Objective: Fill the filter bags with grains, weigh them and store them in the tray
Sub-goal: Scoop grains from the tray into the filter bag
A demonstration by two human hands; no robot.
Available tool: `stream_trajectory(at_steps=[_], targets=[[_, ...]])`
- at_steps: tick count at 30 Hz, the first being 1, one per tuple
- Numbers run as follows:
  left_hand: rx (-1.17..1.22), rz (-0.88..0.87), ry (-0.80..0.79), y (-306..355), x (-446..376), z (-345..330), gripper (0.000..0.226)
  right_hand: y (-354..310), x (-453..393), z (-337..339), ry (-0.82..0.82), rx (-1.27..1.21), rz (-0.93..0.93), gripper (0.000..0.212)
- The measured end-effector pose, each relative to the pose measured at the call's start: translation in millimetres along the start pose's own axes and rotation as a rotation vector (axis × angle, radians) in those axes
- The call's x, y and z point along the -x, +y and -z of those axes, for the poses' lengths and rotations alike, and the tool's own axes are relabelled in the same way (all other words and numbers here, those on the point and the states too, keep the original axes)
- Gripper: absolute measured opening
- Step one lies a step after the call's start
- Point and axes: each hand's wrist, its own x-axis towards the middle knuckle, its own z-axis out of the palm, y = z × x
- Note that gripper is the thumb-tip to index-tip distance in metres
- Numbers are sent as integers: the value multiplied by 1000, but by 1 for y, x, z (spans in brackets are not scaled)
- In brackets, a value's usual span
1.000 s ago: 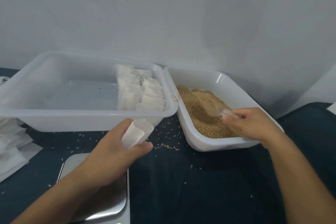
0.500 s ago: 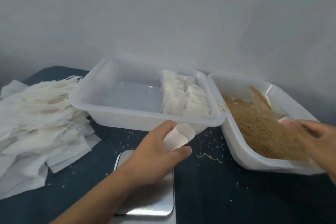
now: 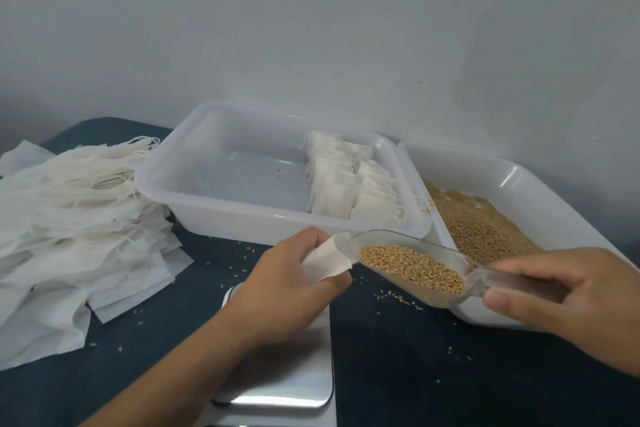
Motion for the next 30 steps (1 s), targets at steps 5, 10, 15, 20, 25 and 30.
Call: stream_trajectory(at_steps=[5,10,15,20,25,30], targets=[[-33,-12,-11,-3,2,-1,16,0,-2,8,-35,86,-25,50],[-156,-73,-19,-3,2,-7,19,-8,-9,16,-96,145,-18,54],[-167,-98,-39,-4,2,-10,21,-10,-18,22,-136,189,4,64],[-170,-108,-53,-4,2,-12,21,-22,-23,30,-133,238,31,57],[-88,-116,-93,-2,3,-15,22,-36,-27,36,-150,252,51,61],[-6,-74,-129,-2,4,-14,25,-49,-30,43,-144,294,56,54]])
